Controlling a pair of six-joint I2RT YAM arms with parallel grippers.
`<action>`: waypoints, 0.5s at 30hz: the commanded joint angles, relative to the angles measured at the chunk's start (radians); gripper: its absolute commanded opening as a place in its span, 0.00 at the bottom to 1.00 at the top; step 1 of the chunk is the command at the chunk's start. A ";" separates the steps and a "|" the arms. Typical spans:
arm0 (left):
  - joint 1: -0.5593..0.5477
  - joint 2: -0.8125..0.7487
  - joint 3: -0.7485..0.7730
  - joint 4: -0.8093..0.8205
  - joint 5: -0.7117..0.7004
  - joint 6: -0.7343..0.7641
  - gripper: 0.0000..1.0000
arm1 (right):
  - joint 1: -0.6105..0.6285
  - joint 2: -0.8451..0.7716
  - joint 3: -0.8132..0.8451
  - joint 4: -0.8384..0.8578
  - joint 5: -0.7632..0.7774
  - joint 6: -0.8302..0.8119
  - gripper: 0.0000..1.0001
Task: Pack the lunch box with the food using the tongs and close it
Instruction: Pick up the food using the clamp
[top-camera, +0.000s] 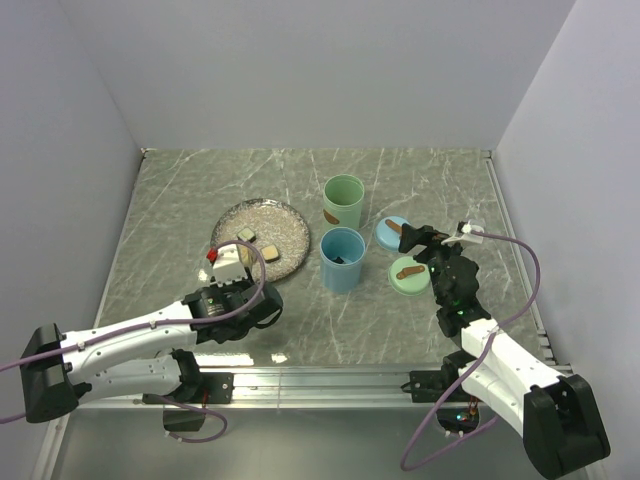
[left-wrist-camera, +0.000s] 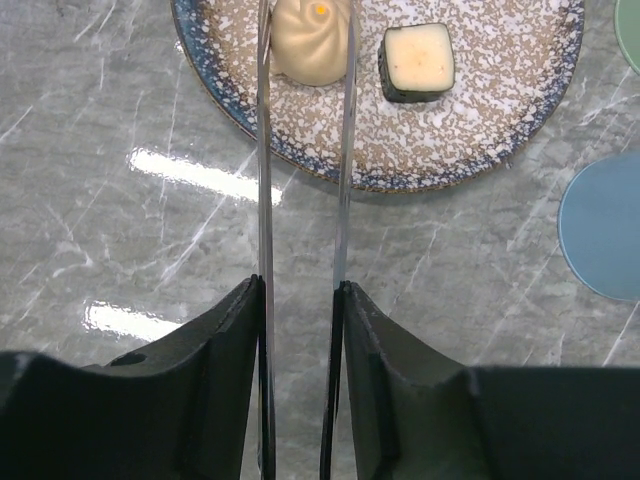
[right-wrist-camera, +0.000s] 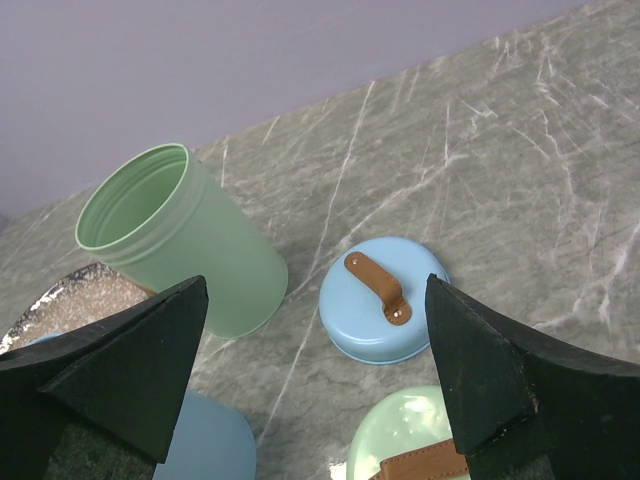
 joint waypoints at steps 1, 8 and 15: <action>-0.006 -0.021 -0.008 0.028 -0.010 0.005 0.40 | 0.006 -0.013 -0.004 0.005 -0.002 0.006 0.95; -0.006 -0.023 -0.002 0.024 -0.021 0.011 0.28 | 0.008 -0.032 -0.007 -0.001 0.004 0.005 0.95; -0.006 -0.036 0.054 0.024 -0.070 0.049 0.18 | 0.006 -0.032 -0.009 -0.001 0.008 0.003 0.95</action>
